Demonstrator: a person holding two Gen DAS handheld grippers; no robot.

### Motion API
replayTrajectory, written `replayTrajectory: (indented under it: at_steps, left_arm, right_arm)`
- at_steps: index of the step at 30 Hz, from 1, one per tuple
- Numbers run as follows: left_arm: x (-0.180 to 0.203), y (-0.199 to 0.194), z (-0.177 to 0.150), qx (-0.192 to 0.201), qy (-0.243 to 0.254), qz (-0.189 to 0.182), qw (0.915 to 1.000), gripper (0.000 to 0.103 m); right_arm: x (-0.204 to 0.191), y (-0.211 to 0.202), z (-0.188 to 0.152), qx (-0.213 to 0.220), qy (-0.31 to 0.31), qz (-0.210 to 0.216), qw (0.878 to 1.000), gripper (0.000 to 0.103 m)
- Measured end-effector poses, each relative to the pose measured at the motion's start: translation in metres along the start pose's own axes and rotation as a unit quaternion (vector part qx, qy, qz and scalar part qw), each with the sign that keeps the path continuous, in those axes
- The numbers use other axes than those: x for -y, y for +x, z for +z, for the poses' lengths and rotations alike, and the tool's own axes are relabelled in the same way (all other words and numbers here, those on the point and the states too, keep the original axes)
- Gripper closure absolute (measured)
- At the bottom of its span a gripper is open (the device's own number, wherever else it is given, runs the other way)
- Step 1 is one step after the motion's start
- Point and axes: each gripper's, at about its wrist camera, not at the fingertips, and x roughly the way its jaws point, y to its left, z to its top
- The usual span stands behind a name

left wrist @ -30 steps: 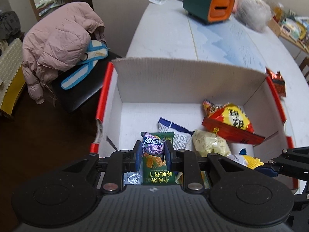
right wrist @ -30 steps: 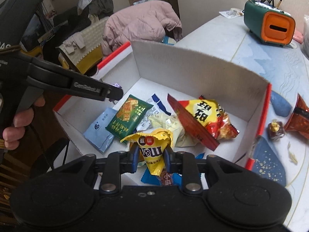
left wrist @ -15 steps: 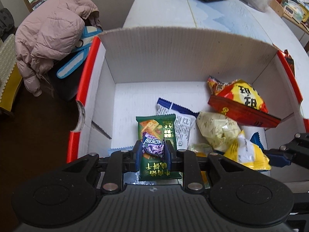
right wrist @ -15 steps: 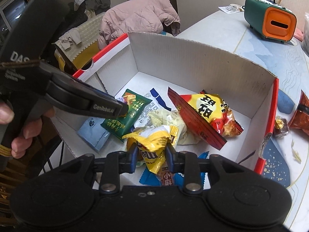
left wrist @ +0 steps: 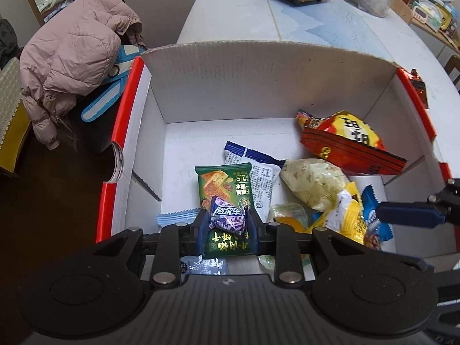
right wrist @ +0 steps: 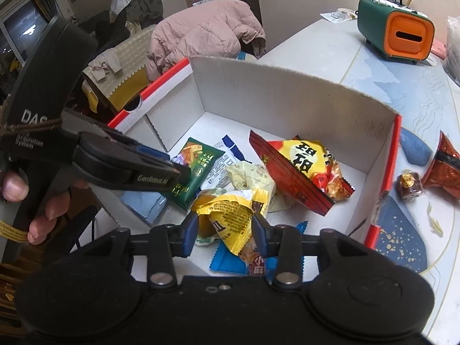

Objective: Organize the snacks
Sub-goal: 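Open both tools to drop the candies into the white box, then move both tools back toward the brown pastry and wrapped candy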

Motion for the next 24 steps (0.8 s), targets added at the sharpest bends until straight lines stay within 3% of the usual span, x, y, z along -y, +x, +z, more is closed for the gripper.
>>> replayTrajectory:
  at_steps: [6,10,24]
  left_arm:
    - [0.000,-0.020,-0.003,0.022,-0.003,-0.020,0.9995,0.073]
    - [0.001,-0.035,-0.005,0.042,-0.013,-0.039,0.9983,0.056]
    - [0.032,-0.089,-0.011,0.102,0.003,-0.079,0.9916,0.046]
  right_arm:
    - [0.003,-0.017,-0.001,0.018,0.007,0.001,1.000,0.057]
    - [0.006,-0.031,-0.001,0.033,0.011,0.004,0.999,0.052]
    - [0.014,-0.099,-0.009,0.098,0.008,0.000,0.995,0.025]
